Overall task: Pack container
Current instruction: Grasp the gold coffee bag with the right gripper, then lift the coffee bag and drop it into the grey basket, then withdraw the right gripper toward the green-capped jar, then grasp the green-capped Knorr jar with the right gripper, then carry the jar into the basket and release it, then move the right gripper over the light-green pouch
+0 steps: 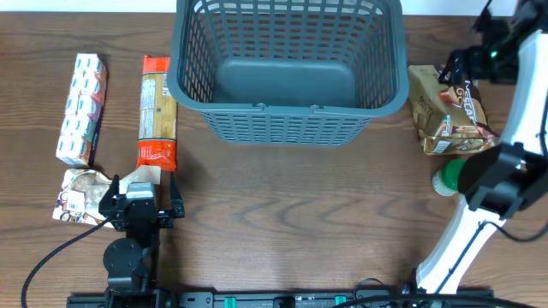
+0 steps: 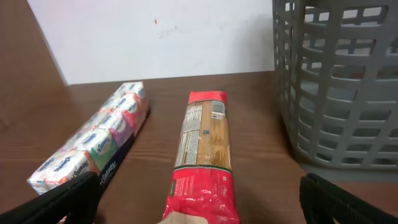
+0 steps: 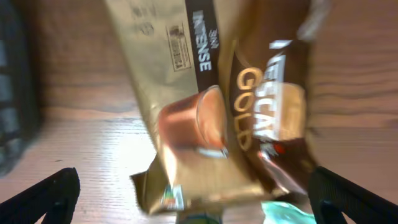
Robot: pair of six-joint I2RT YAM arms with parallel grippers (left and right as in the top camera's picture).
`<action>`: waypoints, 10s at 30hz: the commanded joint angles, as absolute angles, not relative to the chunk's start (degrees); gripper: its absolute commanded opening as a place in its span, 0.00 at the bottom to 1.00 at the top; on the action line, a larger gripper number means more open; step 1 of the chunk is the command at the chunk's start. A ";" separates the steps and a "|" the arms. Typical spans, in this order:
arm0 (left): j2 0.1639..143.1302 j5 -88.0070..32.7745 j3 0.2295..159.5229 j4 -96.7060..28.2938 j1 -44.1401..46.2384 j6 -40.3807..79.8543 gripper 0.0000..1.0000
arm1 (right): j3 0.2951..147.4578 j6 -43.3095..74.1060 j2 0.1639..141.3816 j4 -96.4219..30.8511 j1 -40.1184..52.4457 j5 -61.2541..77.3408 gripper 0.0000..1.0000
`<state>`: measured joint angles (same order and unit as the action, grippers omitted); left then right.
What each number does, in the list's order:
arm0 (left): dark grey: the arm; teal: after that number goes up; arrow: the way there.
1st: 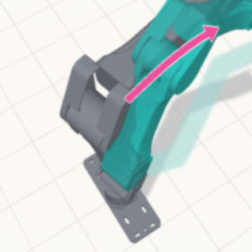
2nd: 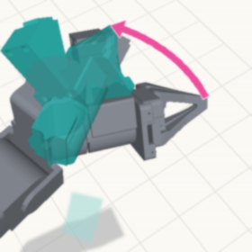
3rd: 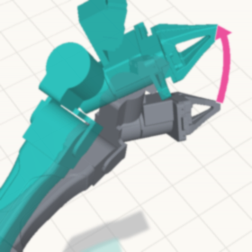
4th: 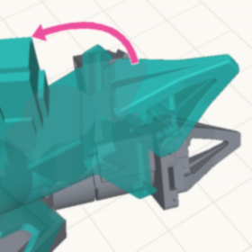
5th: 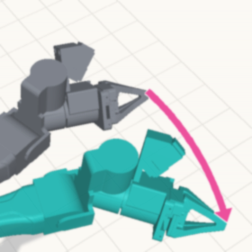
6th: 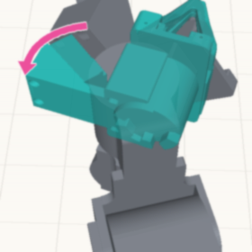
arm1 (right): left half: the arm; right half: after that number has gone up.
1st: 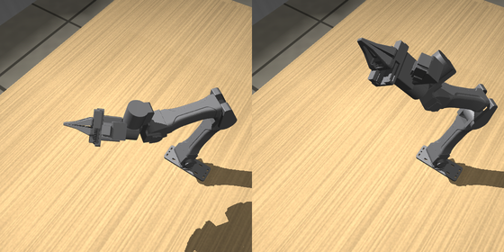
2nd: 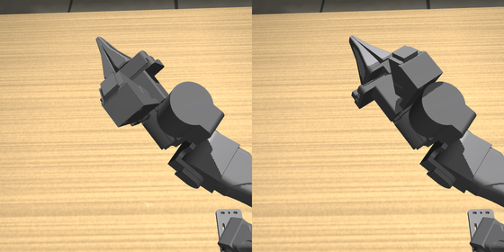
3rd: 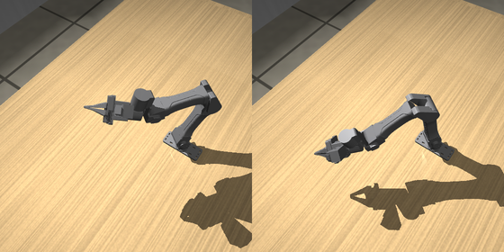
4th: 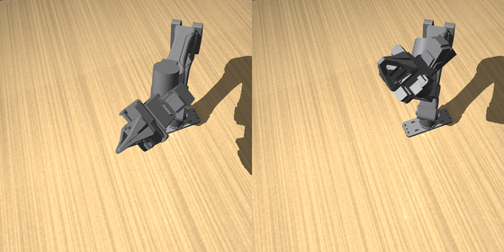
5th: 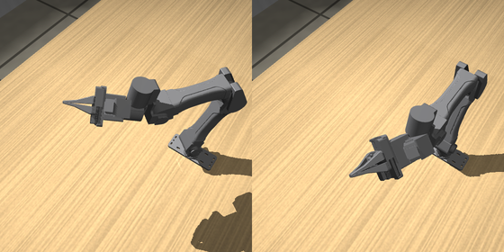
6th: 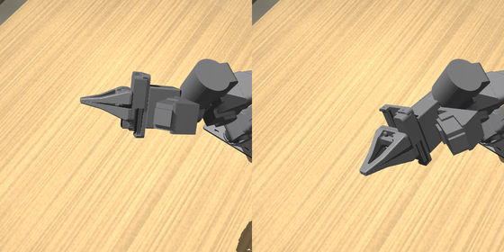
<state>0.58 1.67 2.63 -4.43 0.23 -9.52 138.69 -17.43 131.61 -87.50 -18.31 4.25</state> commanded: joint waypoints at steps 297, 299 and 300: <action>0.23 1.96 1.02 -5.48 0.45 -10.48 0.99 | 147.81 21.52 99.11 -93.38 9.17 -26.33 0.99; 0.23 1.93 1.02 -5.48 0.45 -10.48 0.99 | 147.81 23.88 96.60 -96.68 3.68 -25.87 0.99; 0.23 1.96 1.02 -5.48 0.45 -10.48 0.99 | 147.65 23.64 95.64 -97.32 0.36 -24.73 0.99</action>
